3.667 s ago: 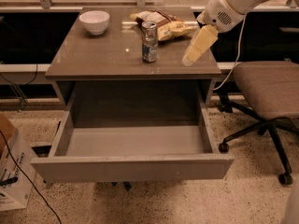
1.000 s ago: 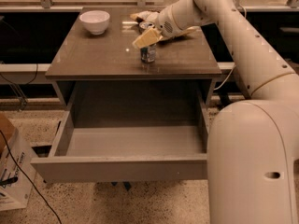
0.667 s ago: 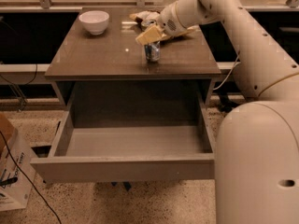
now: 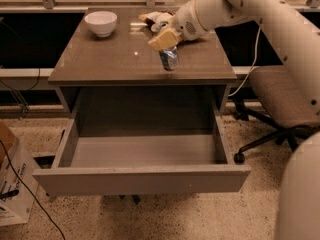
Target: Place redbull can into top drawer
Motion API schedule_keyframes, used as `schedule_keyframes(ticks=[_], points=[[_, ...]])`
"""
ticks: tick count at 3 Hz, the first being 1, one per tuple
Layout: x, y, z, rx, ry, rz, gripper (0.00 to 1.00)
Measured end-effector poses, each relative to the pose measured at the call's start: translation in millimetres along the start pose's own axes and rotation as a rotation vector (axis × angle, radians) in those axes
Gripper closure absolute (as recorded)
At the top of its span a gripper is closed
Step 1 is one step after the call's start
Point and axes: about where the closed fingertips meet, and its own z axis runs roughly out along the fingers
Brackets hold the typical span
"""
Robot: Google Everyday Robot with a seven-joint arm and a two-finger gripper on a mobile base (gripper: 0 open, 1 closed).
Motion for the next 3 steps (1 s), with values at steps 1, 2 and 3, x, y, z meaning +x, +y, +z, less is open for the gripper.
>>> schedule_keyframes(ticks=[1, 2, 3], points=[[5, 42, -12, -0.032, -0.012, -0.02, 1.0], [19, 80, -12, -0.068, -0.069, -0.021, 1.0], [51, 116, 9, -0.063, -0.182, 0.018, 1.0]])
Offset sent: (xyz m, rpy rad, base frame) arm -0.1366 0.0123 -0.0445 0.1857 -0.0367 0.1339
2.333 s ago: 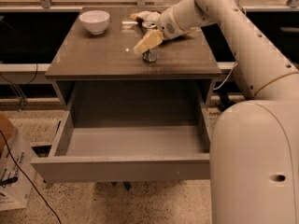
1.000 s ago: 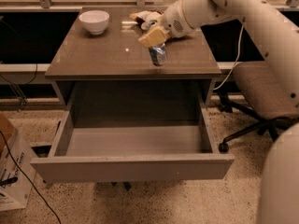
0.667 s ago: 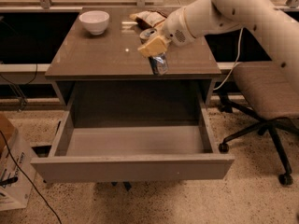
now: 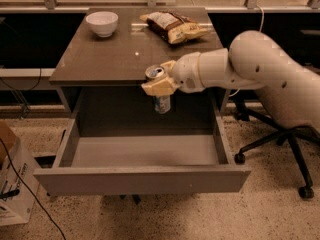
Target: Place redbull can into top drawer
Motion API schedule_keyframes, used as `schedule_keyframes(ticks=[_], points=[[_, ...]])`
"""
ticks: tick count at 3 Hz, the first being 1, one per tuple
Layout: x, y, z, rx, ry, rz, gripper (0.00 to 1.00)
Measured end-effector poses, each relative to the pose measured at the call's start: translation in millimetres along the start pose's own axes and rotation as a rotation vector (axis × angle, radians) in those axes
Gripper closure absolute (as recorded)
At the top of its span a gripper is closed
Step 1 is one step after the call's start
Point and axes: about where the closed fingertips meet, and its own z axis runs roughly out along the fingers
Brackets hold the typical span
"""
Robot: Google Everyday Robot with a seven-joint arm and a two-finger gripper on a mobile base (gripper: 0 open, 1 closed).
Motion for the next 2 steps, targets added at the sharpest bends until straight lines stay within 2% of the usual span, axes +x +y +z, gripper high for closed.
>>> schedule_keyframes(ticks=[1, 2], points=[[18, 7, 12, 0.033, -0.063, 0.018, 1.0], [40, 13, 35, 0.024, -0.107, 0.047, 1.0]])
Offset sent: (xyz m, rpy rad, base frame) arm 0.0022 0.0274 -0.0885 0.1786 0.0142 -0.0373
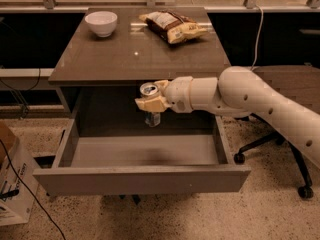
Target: Place redbull can into top drawer
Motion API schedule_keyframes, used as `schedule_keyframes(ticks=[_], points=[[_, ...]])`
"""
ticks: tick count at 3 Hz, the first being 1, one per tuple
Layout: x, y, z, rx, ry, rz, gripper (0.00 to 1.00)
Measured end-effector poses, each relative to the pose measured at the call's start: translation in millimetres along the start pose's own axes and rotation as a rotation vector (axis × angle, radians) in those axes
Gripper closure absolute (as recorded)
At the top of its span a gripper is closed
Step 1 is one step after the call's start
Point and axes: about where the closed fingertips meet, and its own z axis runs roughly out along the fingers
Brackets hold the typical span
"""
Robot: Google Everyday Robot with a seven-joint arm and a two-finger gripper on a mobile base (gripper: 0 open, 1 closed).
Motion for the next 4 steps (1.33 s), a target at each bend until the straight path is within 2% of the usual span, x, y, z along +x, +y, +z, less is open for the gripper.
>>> schedule_keyframes(ticks=[2, 3, 4], points=[[59, 6, 39, -0.008, -0.049, 0.07, 1.0], [79, 10, 50, 0.001, -0.072, 0.094, 1.0], [93, 10, 64, -0.013, -0.078, 0.084, 1.0]])
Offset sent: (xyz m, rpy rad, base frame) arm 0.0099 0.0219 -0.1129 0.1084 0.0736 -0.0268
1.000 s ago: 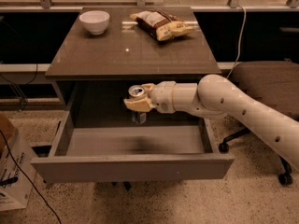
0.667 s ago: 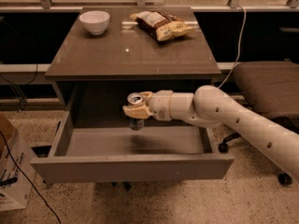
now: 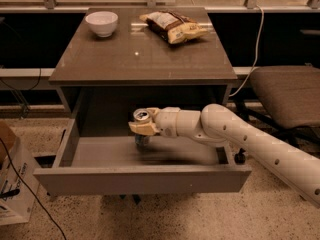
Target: Place redbull can into top drawer
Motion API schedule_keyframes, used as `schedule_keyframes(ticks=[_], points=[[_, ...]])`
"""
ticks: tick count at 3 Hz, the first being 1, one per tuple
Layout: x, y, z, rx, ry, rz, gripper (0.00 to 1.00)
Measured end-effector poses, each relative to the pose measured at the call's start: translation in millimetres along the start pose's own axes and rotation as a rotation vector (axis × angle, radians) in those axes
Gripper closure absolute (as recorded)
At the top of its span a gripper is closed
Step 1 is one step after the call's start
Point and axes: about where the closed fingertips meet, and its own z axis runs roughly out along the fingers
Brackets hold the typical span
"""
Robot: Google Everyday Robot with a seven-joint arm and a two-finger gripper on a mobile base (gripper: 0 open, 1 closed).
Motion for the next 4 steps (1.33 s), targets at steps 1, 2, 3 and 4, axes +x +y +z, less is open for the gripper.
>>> schedule_keyframes(ticks=[1, 2, 3, 4], points=[[9.6, -3.5, 9.1, -0.001, 0.03, -0.008, 0.99], [15.8, -7.7, 9.4, 0.018, 0.076, -0.006, 0.73], [15.3, -6.1, 11.3, 0.014, 0.074, -0.006, 0.49], [14.9, -4.1, 13.8, 0.008, 0.074, -0.007, 0.18]])
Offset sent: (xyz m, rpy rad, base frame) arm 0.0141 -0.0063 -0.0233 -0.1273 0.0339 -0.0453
